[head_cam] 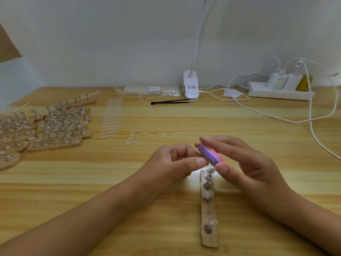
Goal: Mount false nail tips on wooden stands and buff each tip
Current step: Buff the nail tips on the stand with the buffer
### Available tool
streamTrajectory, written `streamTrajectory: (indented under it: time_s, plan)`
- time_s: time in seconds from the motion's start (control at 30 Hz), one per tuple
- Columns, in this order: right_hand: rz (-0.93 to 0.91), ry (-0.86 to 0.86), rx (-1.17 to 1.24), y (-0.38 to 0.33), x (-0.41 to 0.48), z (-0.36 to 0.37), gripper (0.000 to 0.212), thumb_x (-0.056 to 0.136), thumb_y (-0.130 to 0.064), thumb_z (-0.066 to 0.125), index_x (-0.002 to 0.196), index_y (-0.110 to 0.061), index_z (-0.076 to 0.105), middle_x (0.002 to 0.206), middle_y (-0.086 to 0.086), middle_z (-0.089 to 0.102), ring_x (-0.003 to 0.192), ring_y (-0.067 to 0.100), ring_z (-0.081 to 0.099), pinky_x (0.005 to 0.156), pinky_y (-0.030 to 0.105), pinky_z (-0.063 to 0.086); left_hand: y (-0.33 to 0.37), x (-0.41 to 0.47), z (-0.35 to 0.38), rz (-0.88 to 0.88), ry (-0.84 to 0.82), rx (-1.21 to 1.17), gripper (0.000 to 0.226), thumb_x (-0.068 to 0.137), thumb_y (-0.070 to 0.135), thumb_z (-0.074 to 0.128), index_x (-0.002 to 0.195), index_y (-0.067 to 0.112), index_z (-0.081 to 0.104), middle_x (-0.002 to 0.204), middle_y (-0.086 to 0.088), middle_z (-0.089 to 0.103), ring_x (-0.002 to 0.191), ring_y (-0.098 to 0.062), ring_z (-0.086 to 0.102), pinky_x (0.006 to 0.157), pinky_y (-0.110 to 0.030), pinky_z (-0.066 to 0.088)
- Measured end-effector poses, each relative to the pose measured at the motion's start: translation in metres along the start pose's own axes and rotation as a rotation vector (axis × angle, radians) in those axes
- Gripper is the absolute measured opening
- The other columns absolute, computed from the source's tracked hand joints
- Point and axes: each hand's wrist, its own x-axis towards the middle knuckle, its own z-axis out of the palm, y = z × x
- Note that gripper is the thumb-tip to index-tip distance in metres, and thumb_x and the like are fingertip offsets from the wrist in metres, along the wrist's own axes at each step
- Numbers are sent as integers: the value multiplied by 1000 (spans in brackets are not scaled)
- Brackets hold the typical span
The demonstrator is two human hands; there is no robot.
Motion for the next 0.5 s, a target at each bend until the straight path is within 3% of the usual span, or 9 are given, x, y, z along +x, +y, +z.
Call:
streamTrajectory:
  time_s: [0.17,0.37,0.5]
  plan:
    - [-156,8,-61,-3,-2,-1,41,86,-37,69,122,-20,61,122,-2,64,118,20,60,98,36,49,1,8,-7,-79,148,-302,20,63,40,69,71,22,73,50,12,35,45,-5,32,48,-15,35]
    - [-103,110,-24,-1,1,-2,40,85,-47,67,116,-25,55,119,-4,58,114,24,57,90,33,51,-2,5,-3,-34,49,-51,18,66,49,69,63,31,69,59,10,45,55,-6,37,59,-21,33]
    - [-116,92,-28,0,1,0,44,84,-46,69,117,-23,53,116,-8,57,110,24,57,89,34,50,1,1,-1,-20,15,-14,18,65,47,69,64,29,65,58,10,47,53,-4,38,54,-11,34]
